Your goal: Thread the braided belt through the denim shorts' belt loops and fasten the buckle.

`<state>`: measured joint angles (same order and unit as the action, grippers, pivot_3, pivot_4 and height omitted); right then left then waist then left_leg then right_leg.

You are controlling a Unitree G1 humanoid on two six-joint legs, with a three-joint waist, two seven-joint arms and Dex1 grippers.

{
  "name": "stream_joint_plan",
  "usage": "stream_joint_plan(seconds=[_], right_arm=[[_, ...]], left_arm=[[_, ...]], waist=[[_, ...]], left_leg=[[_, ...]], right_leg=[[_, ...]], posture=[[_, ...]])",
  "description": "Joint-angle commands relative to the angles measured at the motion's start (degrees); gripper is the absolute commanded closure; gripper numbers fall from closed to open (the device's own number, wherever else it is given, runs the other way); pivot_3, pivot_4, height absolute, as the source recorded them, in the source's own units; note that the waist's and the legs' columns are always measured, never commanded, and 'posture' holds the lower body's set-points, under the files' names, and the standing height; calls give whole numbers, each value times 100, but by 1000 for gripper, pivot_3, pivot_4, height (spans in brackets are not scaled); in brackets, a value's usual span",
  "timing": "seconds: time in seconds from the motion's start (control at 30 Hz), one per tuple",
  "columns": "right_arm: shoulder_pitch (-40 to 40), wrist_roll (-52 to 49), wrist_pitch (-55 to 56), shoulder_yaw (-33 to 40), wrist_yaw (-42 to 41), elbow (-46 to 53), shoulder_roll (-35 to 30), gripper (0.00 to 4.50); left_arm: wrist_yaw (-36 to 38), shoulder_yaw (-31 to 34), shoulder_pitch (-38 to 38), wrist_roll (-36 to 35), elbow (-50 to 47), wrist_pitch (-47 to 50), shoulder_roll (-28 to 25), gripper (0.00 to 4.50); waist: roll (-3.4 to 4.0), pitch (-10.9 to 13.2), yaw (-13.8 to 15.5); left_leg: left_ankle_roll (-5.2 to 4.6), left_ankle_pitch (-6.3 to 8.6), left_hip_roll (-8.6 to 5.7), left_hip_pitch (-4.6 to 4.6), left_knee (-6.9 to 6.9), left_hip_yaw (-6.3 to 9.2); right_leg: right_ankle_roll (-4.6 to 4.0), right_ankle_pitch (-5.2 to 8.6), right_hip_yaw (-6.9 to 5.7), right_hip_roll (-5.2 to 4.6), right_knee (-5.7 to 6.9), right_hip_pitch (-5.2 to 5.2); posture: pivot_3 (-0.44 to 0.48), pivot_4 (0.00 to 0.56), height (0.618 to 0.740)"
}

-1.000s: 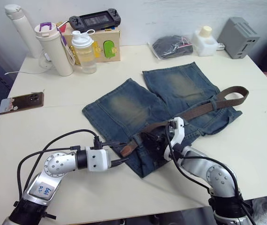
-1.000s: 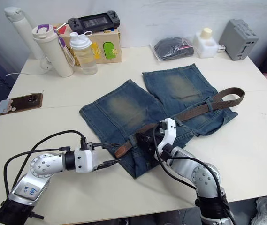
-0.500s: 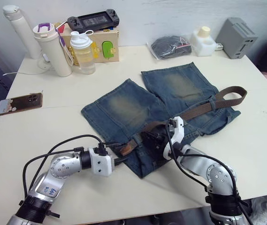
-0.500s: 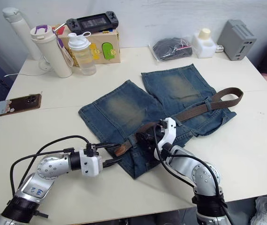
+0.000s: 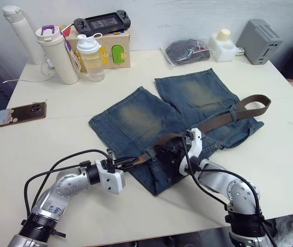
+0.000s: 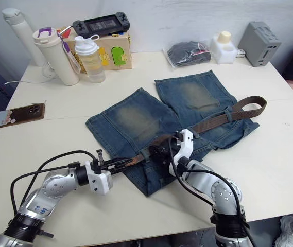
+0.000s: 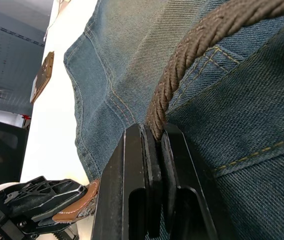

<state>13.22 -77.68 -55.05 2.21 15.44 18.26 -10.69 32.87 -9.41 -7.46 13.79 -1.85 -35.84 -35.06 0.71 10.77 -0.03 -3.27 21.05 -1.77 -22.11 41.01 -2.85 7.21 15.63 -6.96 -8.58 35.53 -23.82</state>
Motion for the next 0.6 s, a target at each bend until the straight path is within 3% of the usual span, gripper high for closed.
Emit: stream_joint_plan(seconds=[0.03,0.07,0.13,0.3,0.43,0.53,0.6], right_arm=[[-138,-263,-146,47,126,124,-57,3708],[-151,-411,-126,149,189,170,-90,3507],[-142,-836,-92,381,178,349,-272,2583],[-133,-969,-332,663,-477,1007,-1491,643],[-416,-199,-512,640,-1508,1651,-2805,643],[-633,655,-184,680,-1935,1618,-3284,1538],[-700,1314,76,645,-2164,1474,-3485,2545]], left_arm=[[-91,0,10,63,-50,-136,-40,4500],[-99,1,6,64,-46,-145,-42,4500],[-114,7,-1,62,-32,-167,-47,4500],[-96,10,-18,-11,-17,-166,-56,4500],[-92,17,-17,-53,15,-200,-70,4500],[-82,13,-12,-68,42,-244,-95,4500],[-73,8,31,-53,69,-337,-147,4500]], waist=[[0,0,3],[0,0,3],[4,3,1],[9,6,15],[14,9,43],[11,7,72],[11,8,108]], left_leg=[[0,0,0,0,0,0],[0,0,0,-1,0,0],[0,0,0,-4,0,0],[-7,3,-1,-11,6,-2],[-6,5,11,-15,5,-4],[-5,5,19,-16,6,-7],[-4,6,26,-10,6,-9]], right_leg=[[0,0,0,0,0,0],[0,0,-1,0,0,0],[0,0,1,-1,0,-4],[0,0,9,-5,-2,-6],[0,0,20,-21,-14,-6],[0,0,17,-18,-27,-2],[1,0,11,-10,-42,10]], posture=[[0,150,687],[0,150,687],[0,150,687],[0,150,687],[0,150,687],[0,150,687],[0,150,687]])
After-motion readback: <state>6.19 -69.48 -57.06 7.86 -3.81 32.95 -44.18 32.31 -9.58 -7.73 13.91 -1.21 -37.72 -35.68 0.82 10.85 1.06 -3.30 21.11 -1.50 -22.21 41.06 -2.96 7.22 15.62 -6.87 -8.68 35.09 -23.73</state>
